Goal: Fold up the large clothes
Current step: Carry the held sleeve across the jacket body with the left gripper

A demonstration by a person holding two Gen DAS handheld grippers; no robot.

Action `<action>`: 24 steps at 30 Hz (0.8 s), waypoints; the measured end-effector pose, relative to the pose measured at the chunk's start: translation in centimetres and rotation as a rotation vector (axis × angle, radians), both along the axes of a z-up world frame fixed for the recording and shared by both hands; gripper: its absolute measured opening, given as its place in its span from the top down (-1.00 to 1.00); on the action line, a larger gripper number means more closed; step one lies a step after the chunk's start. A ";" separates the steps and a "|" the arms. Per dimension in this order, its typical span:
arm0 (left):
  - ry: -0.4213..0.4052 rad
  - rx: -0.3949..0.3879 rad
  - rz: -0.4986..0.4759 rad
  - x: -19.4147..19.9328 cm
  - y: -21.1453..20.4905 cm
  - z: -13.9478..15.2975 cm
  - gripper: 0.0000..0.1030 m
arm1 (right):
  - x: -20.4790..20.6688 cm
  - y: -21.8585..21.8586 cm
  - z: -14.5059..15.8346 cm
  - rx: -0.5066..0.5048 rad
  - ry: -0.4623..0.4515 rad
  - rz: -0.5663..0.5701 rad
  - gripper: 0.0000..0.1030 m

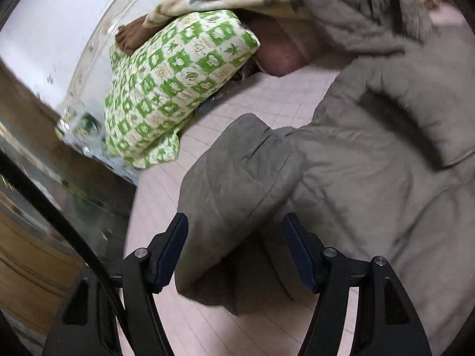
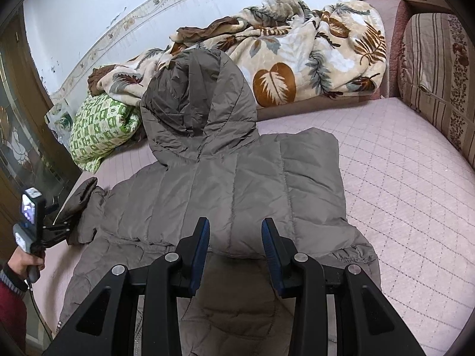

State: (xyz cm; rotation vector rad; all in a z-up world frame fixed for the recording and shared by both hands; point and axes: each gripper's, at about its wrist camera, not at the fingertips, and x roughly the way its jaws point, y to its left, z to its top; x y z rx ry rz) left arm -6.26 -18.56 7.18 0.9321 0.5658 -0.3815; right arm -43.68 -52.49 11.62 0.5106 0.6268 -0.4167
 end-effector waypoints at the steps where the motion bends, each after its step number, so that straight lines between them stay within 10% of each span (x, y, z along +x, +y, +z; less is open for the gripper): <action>1: -0.023 0.029 0.008 0.4 -0.6 -0.6 -0.28 | 0.0 0.0 0.0 0.000 -0.001 0.001 0.23; 4: -0.058 0.056 0.034 1.6 -2.2 -1.2 -0.22 | 0.1 -0.1 0.0 0.008 -0.004 0.003 0.23; 7: -0.016 0.016 0.090 3.3 -3.2 -1.0 0.66 | 0.1 0.0 -0.1 0.011 -0.004 0.004 0.23; 24: 0.244 -0.612 -0.066 -4.0 -4.2 18.8 0.72 | -2.0 -1.4 1.3 0.043 -0.077 -0.056 0.23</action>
